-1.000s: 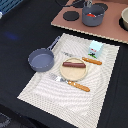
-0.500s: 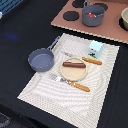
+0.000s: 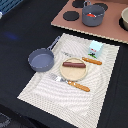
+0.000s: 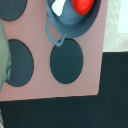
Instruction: Interact with the objects in diverse but meaningful ways.
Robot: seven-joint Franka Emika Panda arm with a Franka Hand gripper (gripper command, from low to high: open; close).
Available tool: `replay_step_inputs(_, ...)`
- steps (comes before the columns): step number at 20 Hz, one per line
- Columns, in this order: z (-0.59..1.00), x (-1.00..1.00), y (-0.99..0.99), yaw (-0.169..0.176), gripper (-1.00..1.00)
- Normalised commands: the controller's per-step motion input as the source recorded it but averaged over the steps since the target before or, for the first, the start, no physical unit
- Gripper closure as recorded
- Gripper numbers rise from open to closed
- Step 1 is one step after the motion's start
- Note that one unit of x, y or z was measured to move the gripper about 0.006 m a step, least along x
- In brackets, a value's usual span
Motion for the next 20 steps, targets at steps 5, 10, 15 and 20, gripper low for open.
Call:
replay_step_inputs(5,0.00,0.15,-0.94,0.000,-1.00)
replay_step_inputs(10,-0.04,0.18,-0.94,0.000,-1.00)
replay_step_inputs(15,-0.13,0.16,-0.93,0.000,-1.00)
replay_step_inputs(20,-0.29,0.19,-0.90,0.000,-1.00)
